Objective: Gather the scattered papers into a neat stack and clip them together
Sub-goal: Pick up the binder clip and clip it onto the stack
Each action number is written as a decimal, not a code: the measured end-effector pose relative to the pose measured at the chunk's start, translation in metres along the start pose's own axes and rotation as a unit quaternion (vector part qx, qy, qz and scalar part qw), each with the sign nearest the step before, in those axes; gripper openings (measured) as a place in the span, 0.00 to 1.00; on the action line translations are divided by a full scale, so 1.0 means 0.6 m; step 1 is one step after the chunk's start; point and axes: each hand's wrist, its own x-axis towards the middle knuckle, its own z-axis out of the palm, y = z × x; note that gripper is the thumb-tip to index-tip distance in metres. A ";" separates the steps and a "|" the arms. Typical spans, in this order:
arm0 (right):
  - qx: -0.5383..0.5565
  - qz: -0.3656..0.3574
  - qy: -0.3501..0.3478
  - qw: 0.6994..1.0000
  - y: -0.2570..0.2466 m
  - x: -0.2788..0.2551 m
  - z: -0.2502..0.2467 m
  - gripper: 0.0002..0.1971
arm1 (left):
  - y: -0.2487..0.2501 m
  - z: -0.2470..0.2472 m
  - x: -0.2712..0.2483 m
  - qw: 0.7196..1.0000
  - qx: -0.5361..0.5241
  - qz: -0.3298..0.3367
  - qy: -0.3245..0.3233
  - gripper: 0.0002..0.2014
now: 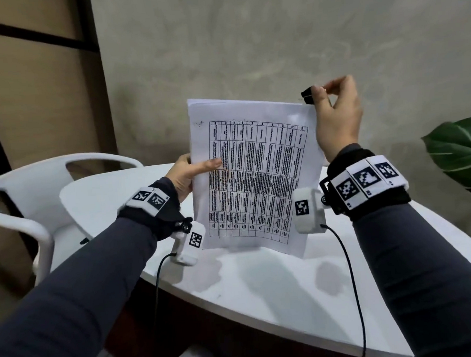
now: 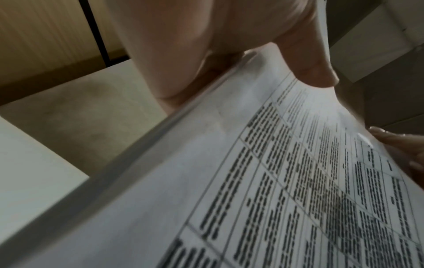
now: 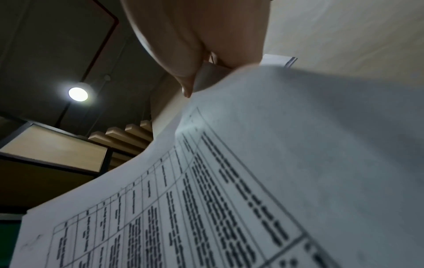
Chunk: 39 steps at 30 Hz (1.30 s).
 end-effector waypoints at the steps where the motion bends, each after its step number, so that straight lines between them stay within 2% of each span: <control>1: 0.015 0.010 0.008 1.000 0.001 -0.002 0.000 0.06 | 0.004 0.001 0.002 1.000 -0.001 0.005 0.008 0.44; 8: 0.070 0.034 0.017 0.997 -0.003 -0.002 0.002 0.06 | 0.024 0.005 0.014 0.999 -0.016 0.043 0.024 0.39; 11: 0.075 0.039 0.050 0.995 -0.010 0.001 -0.007 0.09 | 0.022 0.005 0.013 0.998 -0.021 0.043 0.027 0.37; 14: 0.135 0.011 0.082 0.987 -0.030 0.017 -0.025 0.10 | 0.023 0.006 0.014 0.999 -0.020 0.042 0.028 0.37; 16: 0.187 -0.019 0.085 0.978 -0.049 0.031 -0.036 0.17 | 0.024 0.006 0.013 0.999 -0.020 0.041 0.026 0.36; 18: 0.204 -0.059 0.042 0.976 -0.071 0.037 -0.039 0.24 | 0.024 0.007 0.012 0.999 -0.018 0.041 0.024 0.36; 20: 0.207 -0.091 -0.068 0.972 -0.093 0.034 -0.032 0.31 | 0.025 0.008 0.011 0.999 -0.017 0.042 0.023 0.36; 22: 0.153 -0.113 -0.177 0.966 -0.112 0.025 -0.019 0.35 | 0.026 0.009 0.009 0.999 -0.014 0.042 0.024 0.35; 24: 0.064 -0.141 -0.240 0.958 -0.121 0.017 -0.005 0.35 | 0.028 0.010 0.007 0.999 -0.011 0.043 0.024 0.34; 27: -0.038 -0.194 -0.264 0.944 -0.124 0.011 0.008 0.30 | 0.029 0.011 0.005 0.999 -0.007 0.042 0.030 0.34; 31: -0.078 -0.219 -0.260 0.937 -0.117 0.015 0.015 0.24 | 0.030 0.013 0.000 0.998 -0.006 0.048 0.026 0.33; 36: -0.087 -0.200 -0.273 0.937 -0.118 0.026 0.017 0.20 | 0.028 0.014 -0.002 0.998 -0.006 0.057 0.040 0.31; 39: -0.096 -0.166 -0.327 0.925 -0.121 0.035 0.019 0.20 | 0.028 0.017 -0.006 0.997 0.004 0.060 0.044 0.30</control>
